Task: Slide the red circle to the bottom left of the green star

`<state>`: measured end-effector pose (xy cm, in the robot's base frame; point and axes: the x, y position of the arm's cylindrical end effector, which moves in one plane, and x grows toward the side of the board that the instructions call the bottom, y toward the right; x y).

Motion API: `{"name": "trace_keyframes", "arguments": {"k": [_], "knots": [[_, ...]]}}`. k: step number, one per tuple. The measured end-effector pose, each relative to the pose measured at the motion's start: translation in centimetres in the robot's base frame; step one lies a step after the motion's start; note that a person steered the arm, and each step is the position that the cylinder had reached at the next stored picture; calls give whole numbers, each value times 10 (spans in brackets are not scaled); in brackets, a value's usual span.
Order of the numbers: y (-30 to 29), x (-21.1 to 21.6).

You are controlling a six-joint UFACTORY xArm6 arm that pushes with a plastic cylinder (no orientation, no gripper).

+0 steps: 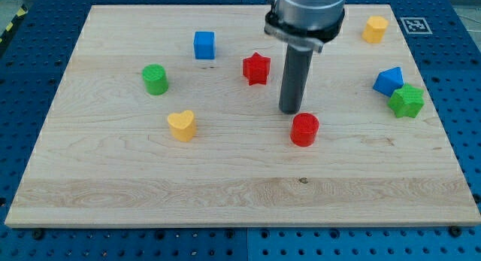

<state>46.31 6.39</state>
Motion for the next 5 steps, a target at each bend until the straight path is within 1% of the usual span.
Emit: {"name": "trace_keyframes", "arguments": {"k": [1, 3, 4, 5], "knots": [[-15, 4], [-23, 41], [5, 41], [15, 41]]}}
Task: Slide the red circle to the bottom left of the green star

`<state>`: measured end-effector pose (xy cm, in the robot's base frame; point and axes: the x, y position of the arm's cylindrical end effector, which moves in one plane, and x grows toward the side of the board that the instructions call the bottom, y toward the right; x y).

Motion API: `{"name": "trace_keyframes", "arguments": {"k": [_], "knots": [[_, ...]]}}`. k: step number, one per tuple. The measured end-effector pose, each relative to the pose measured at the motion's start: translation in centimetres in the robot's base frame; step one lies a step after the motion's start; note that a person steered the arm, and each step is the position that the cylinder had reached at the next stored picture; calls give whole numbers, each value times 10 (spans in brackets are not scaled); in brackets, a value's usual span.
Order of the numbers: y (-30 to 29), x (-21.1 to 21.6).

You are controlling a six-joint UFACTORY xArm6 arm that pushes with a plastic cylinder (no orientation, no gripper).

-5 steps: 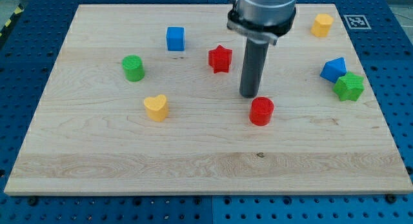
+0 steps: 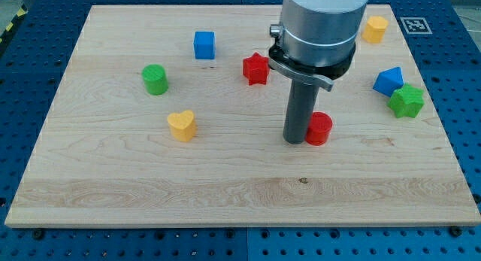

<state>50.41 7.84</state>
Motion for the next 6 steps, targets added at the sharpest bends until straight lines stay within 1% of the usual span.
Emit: {"name": "trace_keyframes", "arguments": {"k": [1, 2, 4, 5, 6], "knots": [[22, 0], [22, 0], [22, 16], [22, 2], [22, -2]]}}
